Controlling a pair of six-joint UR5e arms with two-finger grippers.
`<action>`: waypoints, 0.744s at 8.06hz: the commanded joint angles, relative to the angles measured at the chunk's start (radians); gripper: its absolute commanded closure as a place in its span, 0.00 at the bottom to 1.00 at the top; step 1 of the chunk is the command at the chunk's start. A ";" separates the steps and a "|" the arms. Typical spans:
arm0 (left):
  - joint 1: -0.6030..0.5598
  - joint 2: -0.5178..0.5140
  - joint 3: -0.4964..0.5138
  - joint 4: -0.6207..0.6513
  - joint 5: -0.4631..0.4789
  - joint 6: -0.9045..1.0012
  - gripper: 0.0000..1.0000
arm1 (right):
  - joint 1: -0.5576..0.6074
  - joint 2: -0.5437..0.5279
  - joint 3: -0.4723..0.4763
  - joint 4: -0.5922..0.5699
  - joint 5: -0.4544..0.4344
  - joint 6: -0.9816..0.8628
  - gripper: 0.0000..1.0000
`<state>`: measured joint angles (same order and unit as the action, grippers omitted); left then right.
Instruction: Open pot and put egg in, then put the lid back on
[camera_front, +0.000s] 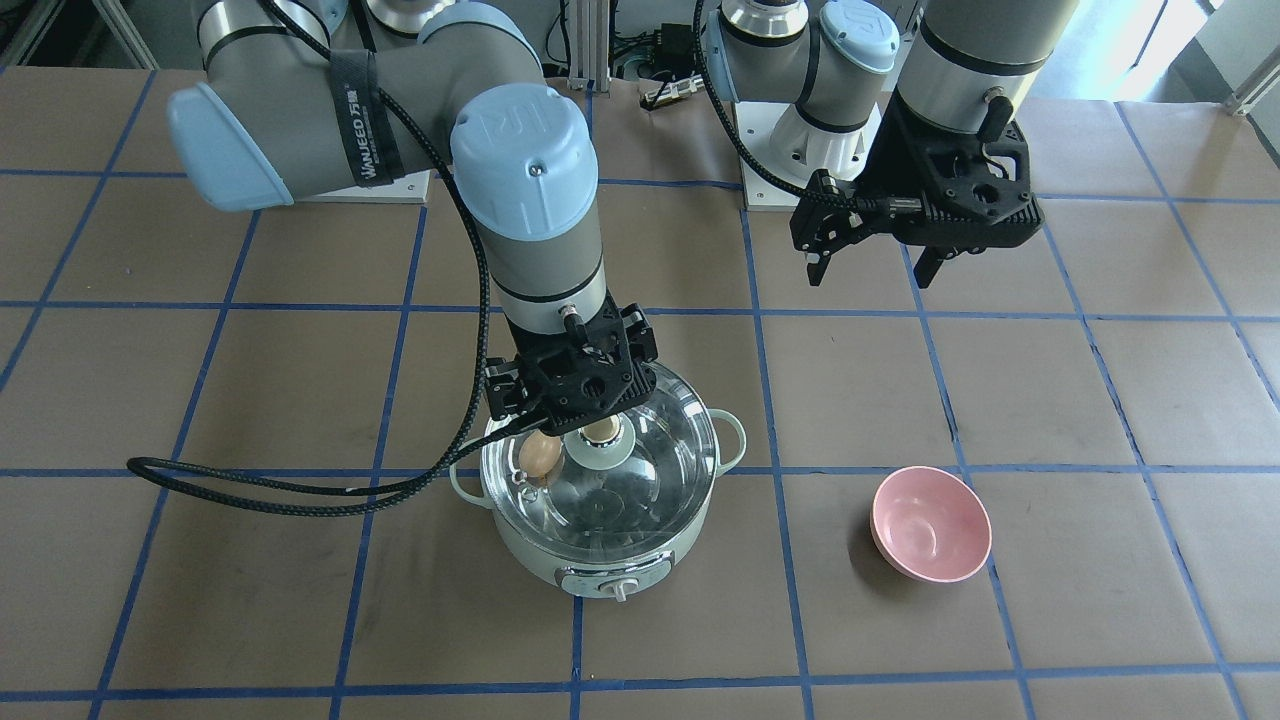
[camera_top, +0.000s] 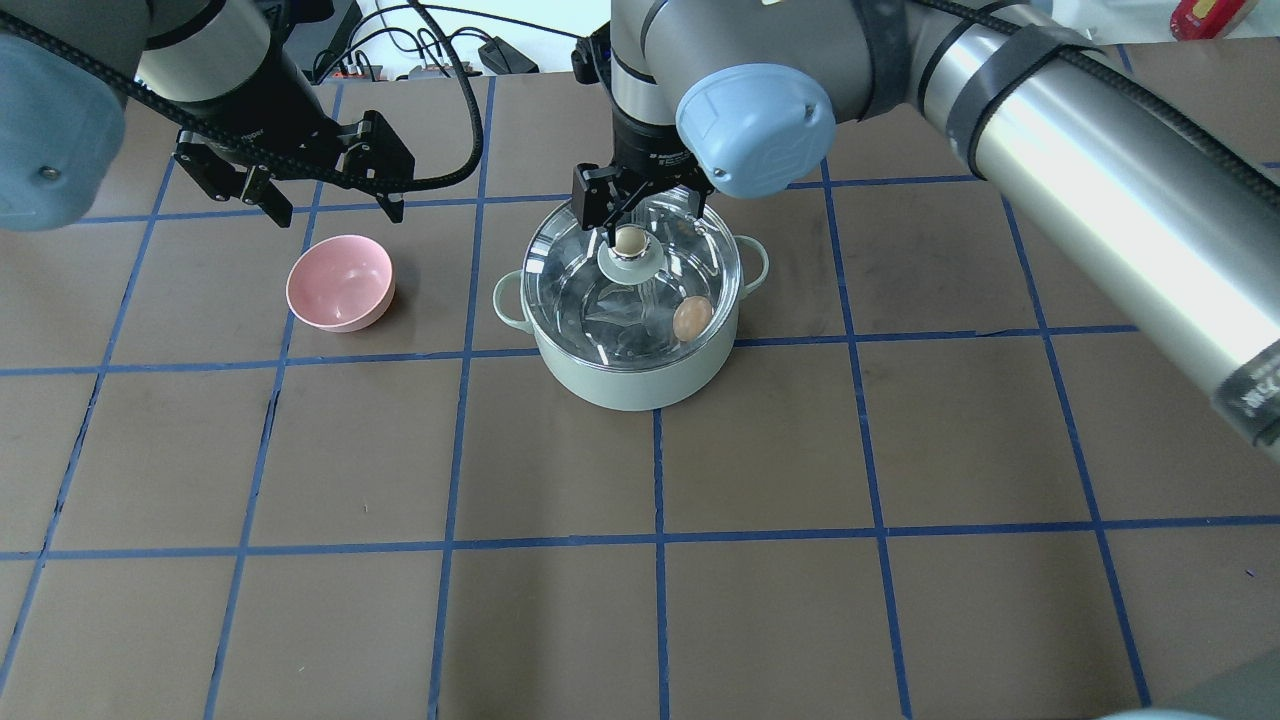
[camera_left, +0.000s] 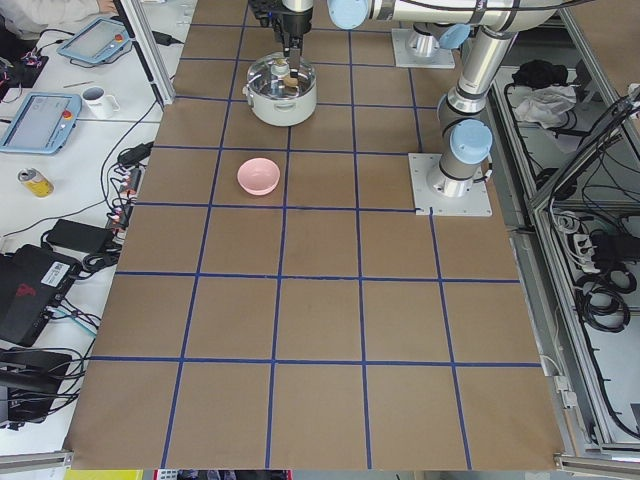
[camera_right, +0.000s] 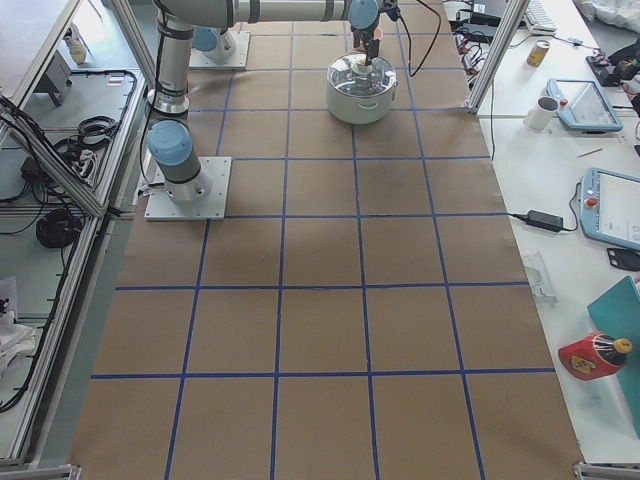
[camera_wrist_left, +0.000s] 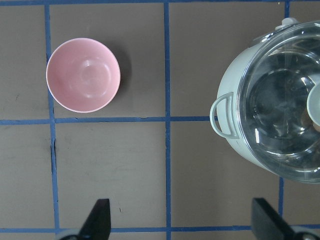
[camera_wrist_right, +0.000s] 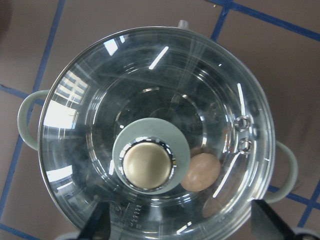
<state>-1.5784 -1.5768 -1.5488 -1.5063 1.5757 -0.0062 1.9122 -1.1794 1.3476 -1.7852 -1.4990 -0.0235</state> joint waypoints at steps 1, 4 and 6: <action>0.002 -0.002 -0.002 0.001 0.000 -0.003 0.00 | -0.105 -0.107 0.008 0.090 -0.062 0.036 0.00; 0.002 -0.003 0.000 0.004 0.000 -0.003 0.00 | -0.286 -0.175 0.076 0.142 -0.087 0.015 0.00; 0.006 -0.003 0.001 0.015 0.000 0.000 0.00 | -0.363 -0.196 0.076 0.142 -0.095 0.011 0.00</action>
<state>-1.5760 -1.5800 -1.5493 -1.4977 1.5754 -0.0079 1.6234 -1.3538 1.4149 -1.6456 -1.5845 -0.0059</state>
